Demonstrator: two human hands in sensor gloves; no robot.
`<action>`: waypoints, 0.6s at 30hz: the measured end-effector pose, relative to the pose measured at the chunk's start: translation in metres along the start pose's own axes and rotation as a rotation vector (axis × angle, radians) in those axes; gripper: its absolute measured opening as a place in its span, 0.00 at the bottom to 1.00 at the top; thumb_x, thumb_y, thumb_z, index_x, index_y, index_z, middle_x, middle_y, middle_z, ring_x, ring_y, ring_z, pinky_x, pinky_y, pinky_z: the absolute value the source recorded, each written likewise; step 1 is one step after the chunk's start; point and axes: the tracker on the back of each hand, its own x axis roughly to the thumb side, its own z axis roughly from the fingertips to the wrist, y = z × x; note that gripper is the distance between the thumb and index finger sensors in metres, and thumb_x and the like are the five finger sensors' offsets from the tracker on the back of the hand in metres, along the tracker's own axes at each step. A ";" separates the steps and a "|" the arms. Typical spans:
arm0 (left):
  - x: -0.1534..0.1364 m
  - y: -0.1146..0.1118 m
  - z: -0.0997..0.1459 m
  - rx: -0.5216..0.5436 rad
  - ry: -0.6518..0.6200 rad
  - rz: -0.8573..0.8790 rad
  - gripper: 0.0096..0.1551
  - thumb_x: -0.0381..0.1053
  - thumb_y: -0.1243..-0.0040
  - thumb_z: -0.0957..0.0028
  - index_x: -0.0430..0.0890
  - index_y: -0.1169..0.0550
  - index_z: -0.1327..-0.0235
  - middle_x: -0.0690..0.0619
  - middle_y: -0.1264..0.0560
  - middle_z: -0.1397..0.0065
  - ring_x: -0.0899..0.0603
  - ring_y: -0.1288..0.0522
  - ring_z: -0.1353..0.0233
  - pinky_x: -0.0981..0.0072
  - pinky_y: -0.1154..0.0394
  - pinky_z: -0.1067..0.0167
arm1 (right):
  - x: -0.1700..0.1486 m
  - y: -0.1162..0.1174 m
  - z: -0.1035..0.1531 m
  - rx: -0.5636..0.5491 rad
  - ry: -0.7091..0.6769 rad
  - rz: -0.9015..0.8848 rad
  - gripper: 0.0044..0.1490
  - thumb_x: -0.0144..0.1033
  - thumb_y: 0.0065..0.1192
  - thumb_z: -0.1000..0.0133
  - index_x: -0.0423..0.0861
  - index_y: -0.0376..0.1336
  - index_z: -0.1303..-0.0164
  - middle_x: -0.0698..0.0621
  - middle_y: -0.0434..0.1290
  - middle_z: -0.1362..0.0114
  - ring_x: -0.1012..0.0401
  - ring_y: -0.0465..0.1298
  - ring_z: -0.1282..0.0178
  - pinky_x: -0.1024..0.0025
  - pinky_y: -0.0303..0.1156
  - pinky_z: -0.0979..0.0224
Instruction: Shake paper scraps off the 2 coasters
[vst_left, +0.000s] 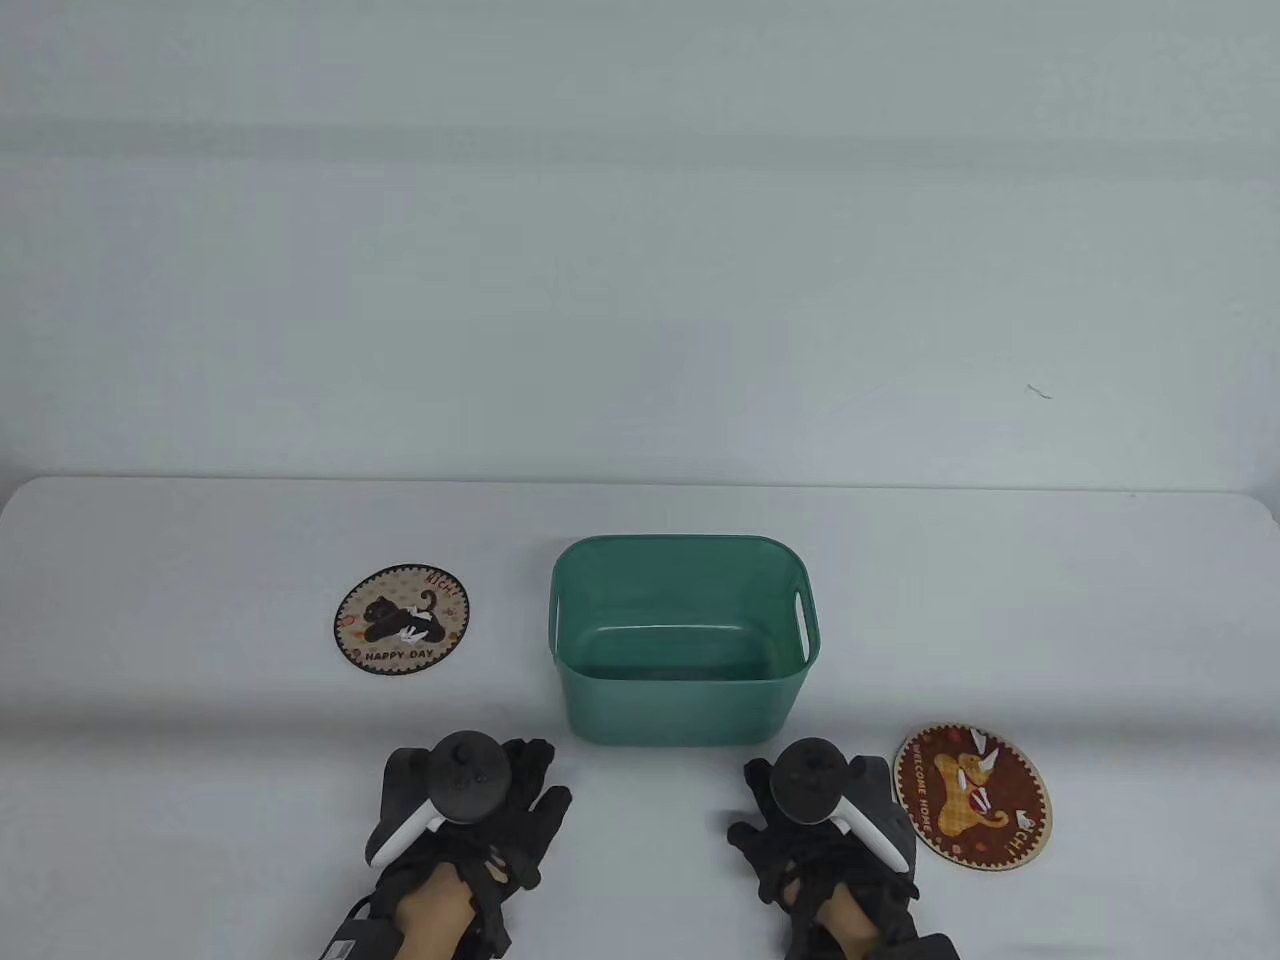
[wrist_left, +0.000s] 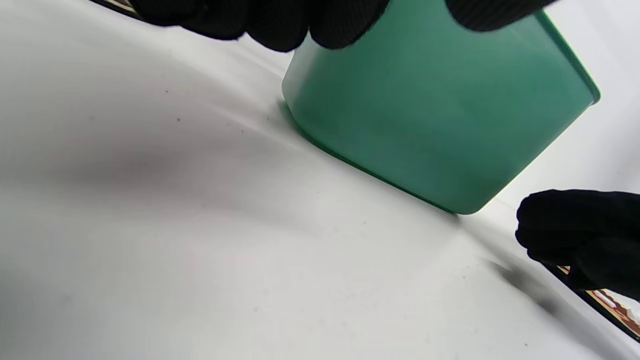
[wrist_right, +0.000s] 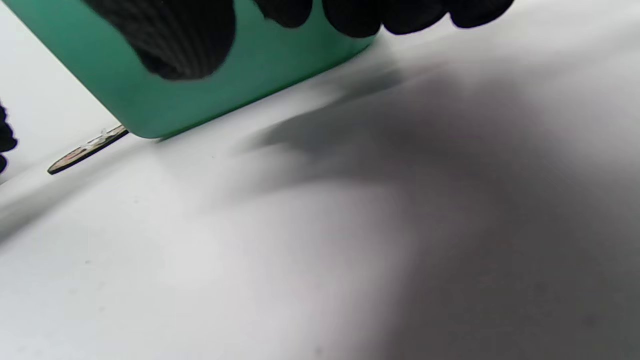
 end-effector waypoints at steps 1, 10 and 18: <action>0.000 0.001 0.000 0.001 0.002 0.009 0.40 0.66 0.53 0.49 0.44 0.39 0.29 0.39 0.41 0.25 0.28 0.43 0.26 0.39 0.39 0.33 | 0.000 0.000 0.000 0.002 0.000 -0.003 0.44 0.51 0.58 0.50 0.53 0.42 0.30 0.45 0.45 0.23 0.47 0.50 0.22 0.47 0.51 0.24; 0.005 0.001 0.000 -0.015 -0.002 0.019 0.40 0.66 0.53 0.49 0.44 0.39 0.29 0.39 0.42 0.25 0.28 0.43 0.26 0.39 0.39 0.33 | 0.001 -0.005 0.003 -0.008 -0.009 -0.025 0.44 0.51 0.58 0.50 0.53 0.42 0.30 0.45 0.45 0.23 0.47 0.50 0.22 0.47 0.51 0.24; 0.006 -0.001 -0.002 -0.040 -0.005 0.037 0.40 0.66 0.53 0.49 0.44 0.39 0.29 0.41 0.42 0.25 0.28 0.43 0.26 0.39 0.39 0.33 | -0.001 -0.009 0.002 -0.015 -0.012 -0.061 0.44 0.51 0.58 0.50 0.53 0.42 0.30 0.45 0.45 0.23 0.47 0.50 0.22 0.47 0.51 0.24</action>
